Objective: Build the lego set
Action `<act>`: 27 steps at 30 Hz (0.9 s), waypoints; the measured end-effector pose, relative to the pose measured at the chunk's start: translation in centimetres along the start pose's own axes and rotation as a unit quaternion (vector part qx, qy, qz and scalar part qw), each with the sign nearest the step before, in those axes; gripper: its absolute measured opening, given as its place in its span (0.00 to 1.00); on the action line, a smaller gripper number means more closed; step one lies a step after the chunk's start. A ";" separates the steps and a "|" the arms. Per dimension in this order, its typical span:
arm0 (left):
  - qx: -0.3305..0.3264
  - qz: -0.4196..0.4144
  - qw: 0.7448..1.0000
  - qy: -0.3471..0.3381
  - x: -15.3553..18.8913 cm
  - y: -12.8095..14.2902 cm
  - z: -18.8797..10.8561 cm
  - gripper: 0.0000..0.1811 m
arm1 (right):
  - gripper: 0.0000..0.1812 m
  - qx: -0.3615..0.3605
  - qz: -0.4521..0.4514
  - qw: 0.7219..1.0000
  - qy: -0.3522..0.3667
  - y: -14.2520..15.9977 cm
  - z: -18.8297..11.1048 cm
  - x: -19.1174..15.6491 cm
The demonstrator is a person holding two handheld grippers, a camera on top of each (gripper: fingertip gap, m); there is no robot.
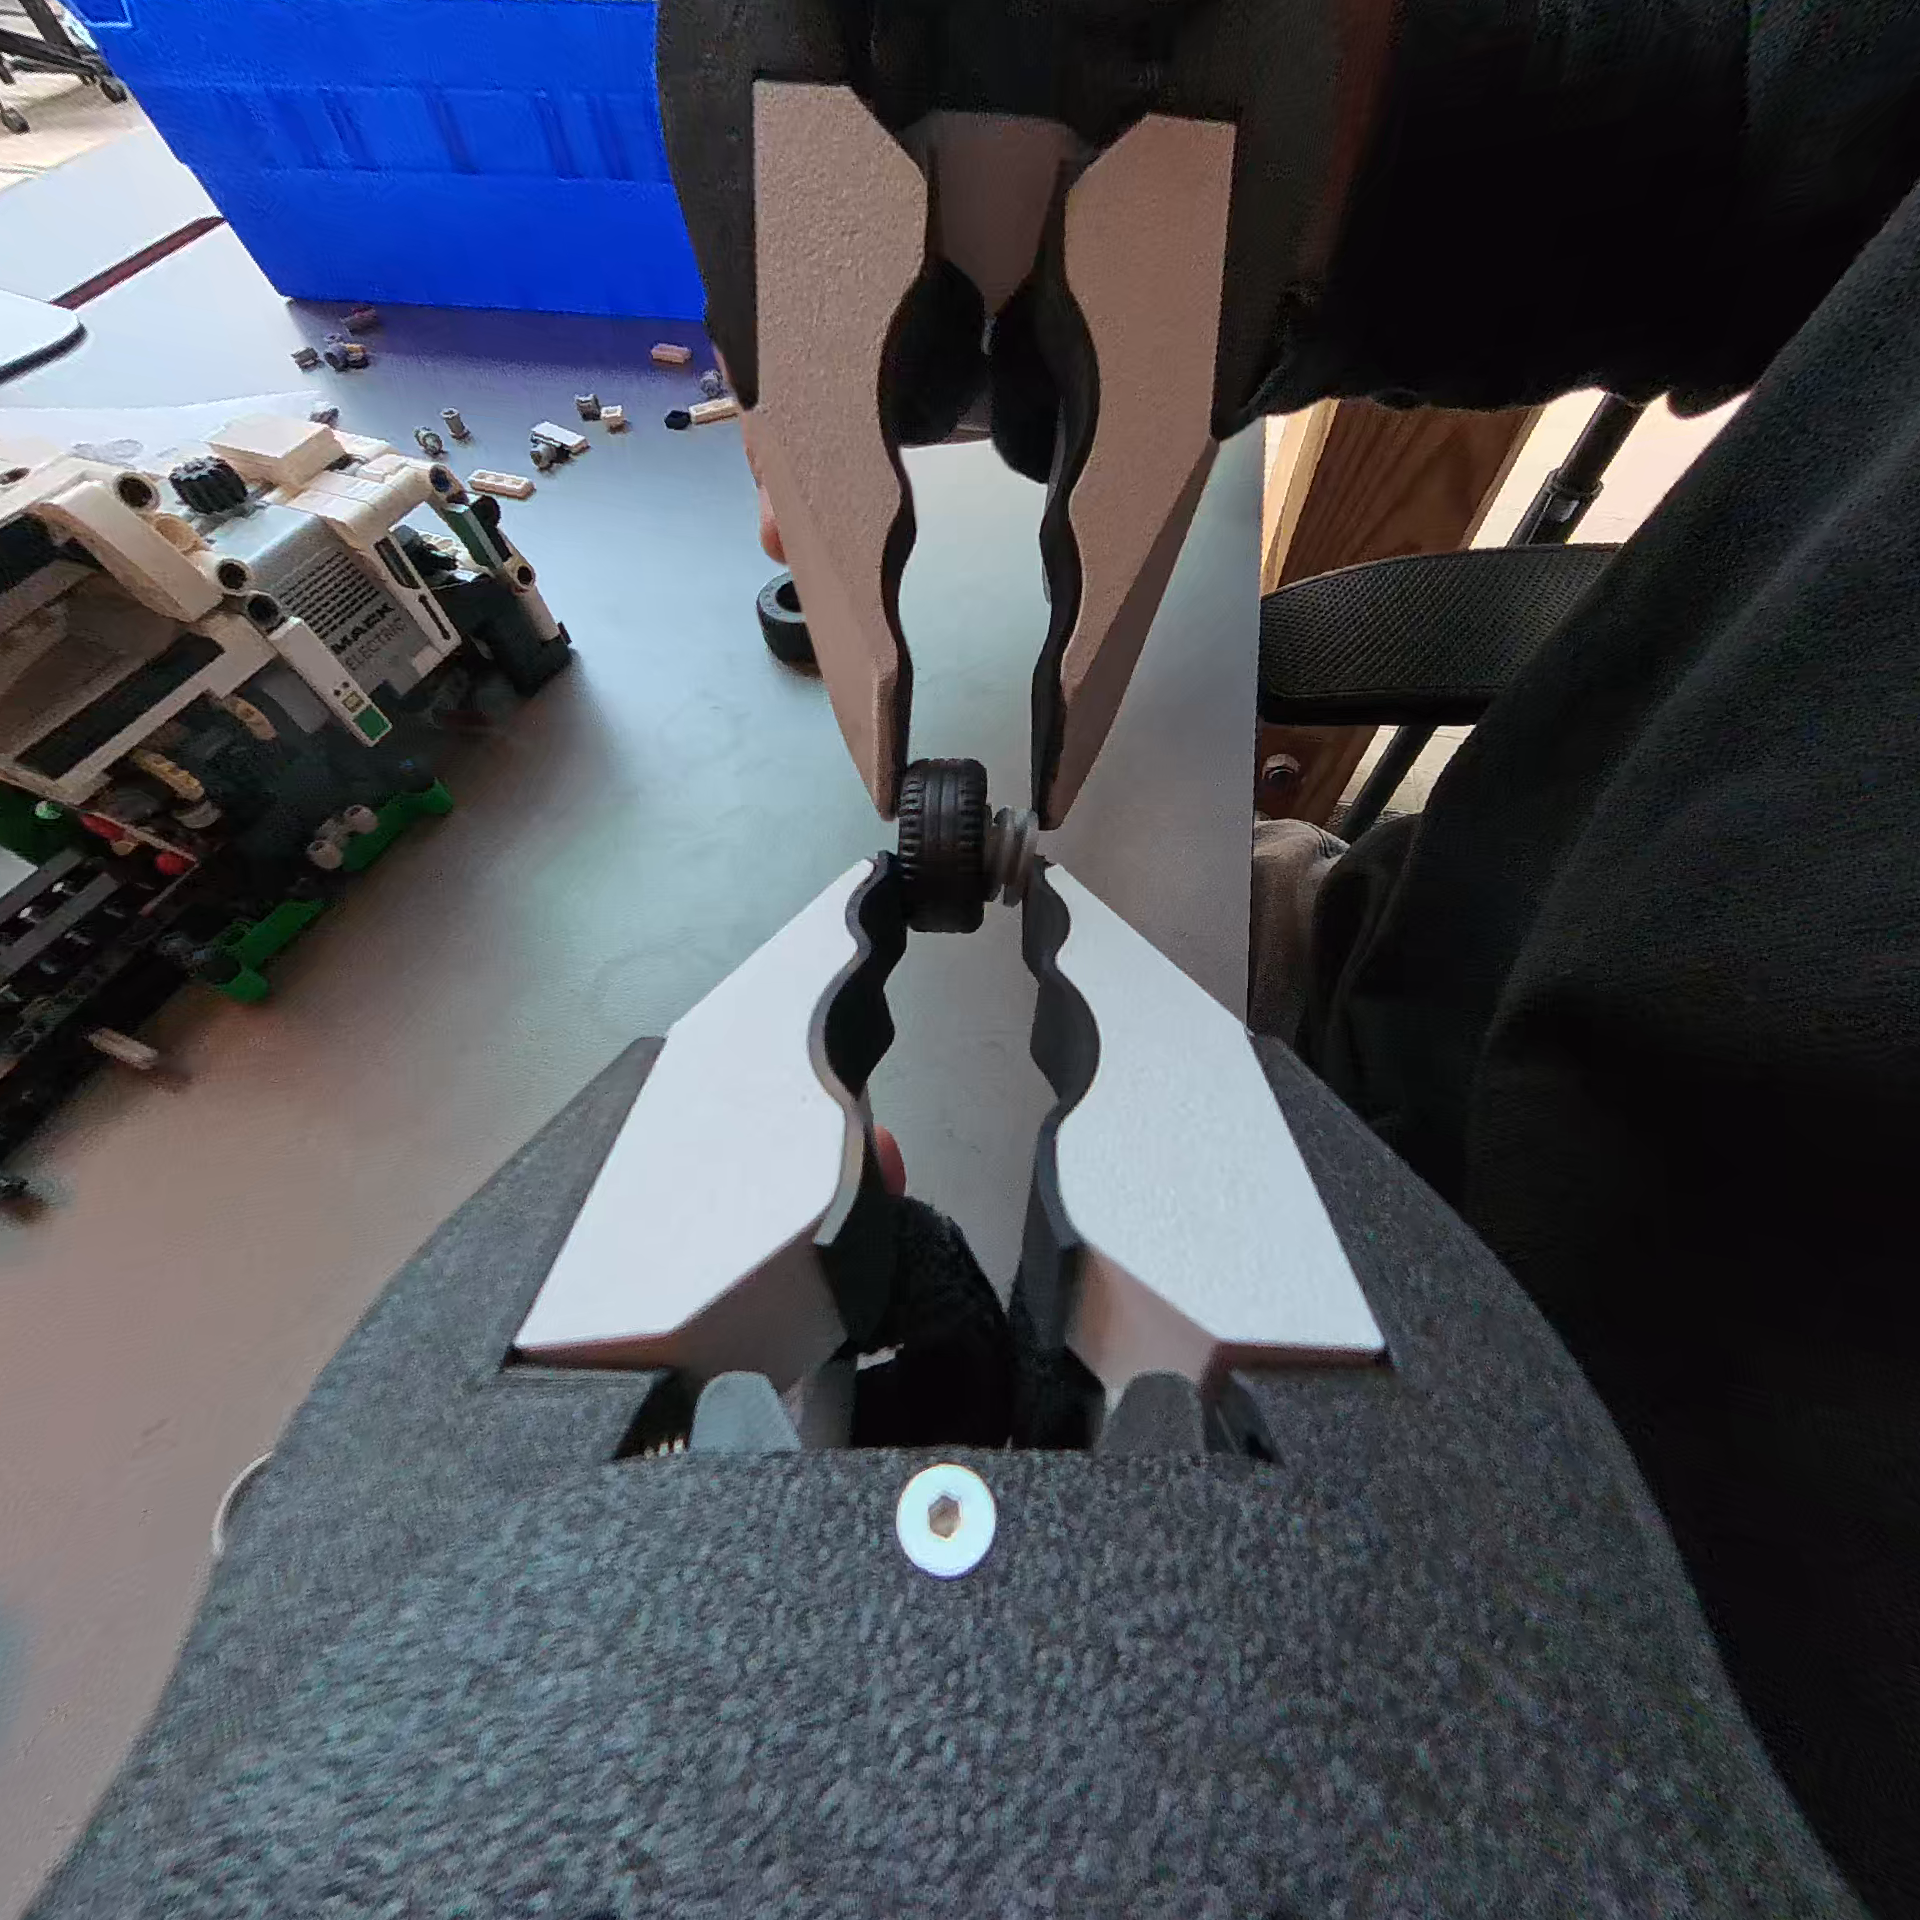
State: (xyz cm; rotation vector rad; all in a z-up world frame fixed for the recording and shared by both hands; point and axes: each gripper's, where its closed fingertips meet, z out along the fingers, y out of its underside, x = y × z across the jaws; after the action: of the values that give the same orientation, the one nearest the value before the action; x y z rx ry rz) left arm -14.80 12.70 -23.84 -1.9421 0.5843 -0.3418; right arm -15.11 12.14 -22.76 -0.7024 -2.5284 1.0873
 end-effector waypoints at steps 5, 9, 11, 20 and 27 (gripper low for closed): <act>-0.006 0.008 1.000 -0.008 -0.1 0.2 0.1 0.12 | 0.11 -0.016 -0.007 1.000 -0.012 0.1 0.2 0.0; -0.003 0.001 1.000 -0.022 -0.5 0.0 0.1 0.11 | 0.11 -0.019 -0.013 1.000 0.019 0.3 0.1 0.4; -0.009 0.000 1.000 -0.027 -0.6 0.2 0.2 0.11 | 0.10 -0.024 -0.016 0.999 0.034 0.5 0.1 0.6; -0.065 -0.021 0.995 -0.073 -1.9 1.7 1.0 0.11 | 0.09 -0.073 -0.048 0.990 0.108 2.0 0.9 1.9; -0.081 -0.030 0.992 -0.091 -2.4 2.1 1.2 0.11 | 0.08 -0.099 -0.085 0.979 0.158 2.3 1.3 2.5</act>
State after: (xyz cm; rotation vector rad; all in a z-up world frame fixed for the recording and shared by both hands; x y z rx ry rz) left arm -16.81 14.20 -26.21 -2.1230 0.4468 -0.1550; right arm -17.00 14.12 -25.13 -0.6365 -2.3863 0.6186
